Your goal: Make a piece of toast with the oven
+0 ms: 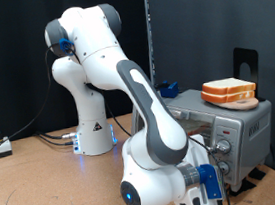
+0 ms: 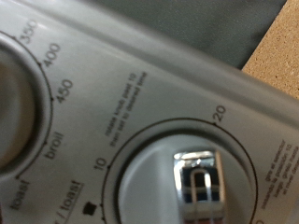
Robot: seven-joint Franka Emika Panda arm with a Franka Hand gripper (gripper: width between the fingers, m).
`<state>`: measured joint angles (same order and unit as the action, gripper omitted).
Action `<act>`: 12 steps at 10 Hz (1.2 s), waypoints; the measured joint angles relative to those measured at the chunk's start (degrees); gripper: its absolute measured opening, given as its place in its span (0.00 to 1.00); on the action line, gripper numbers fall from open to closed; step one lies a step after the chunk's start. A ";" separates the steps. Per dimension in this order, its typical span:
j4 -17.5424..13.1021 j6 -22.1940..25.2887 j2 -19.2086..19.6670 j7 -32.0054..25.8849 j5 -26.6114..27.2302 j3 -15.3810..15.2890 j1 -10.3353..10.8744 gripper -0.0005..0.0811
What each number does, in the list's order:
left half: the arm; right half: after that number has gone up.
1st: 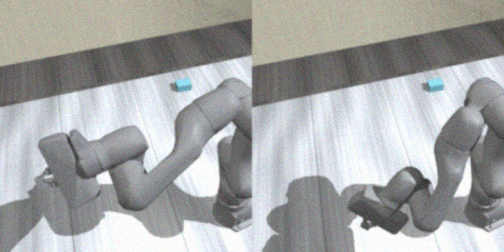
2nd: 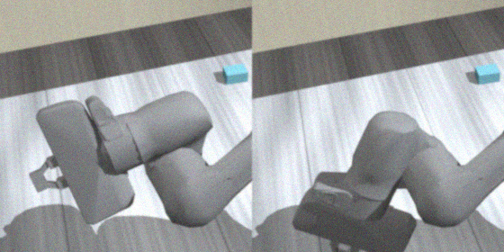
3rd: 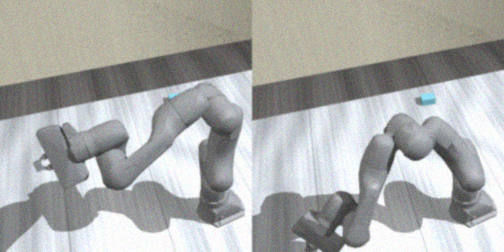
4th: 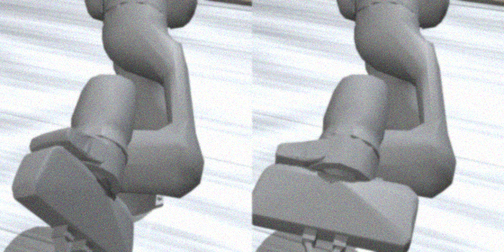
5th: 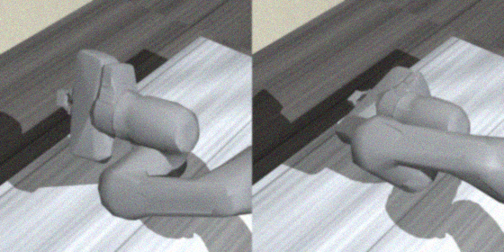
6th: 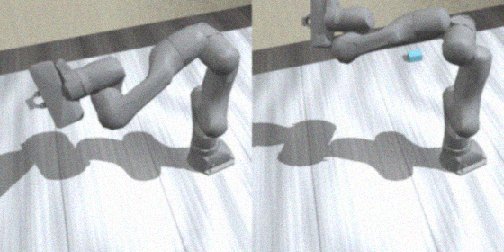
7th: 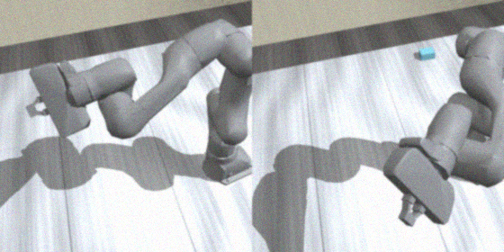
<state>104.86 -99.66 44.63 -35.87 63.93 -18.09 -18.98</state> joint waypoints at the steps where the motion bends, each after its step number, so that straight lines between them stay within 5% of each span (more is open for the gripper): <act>1: 0.00 -0.10 0.18 -0.10 0.06 -0.09 0.00 0.99; 3: 0.00 -0.28 0.24 -0.21 0.17 -0.20 0.01 1.00; 4: 0.00 -0.30 0.24 -0.21 0.22 -0.21 0.00 0.89; 5: 0.00 -0.31 0.24 -0.21 0.23 -0.22 0.00 0.89; 7: 0.00 -0.32 0.24 -0.21 0.25 -0.21 0.00 0.50; 8: 0.00 -0.33 0.24 -0.21 0.25 -0.21 0.00 0.50; 9: 0.00 -0.43 0.24 -0.21 0.25 -0.19 0.00 0.26; 12: 0.00 -0.55 0.26 -1.29 0.30 -0.20 -0.04 0.13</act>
<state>104.86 -100.22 44.90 -37.16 64.23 -18.29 -19.02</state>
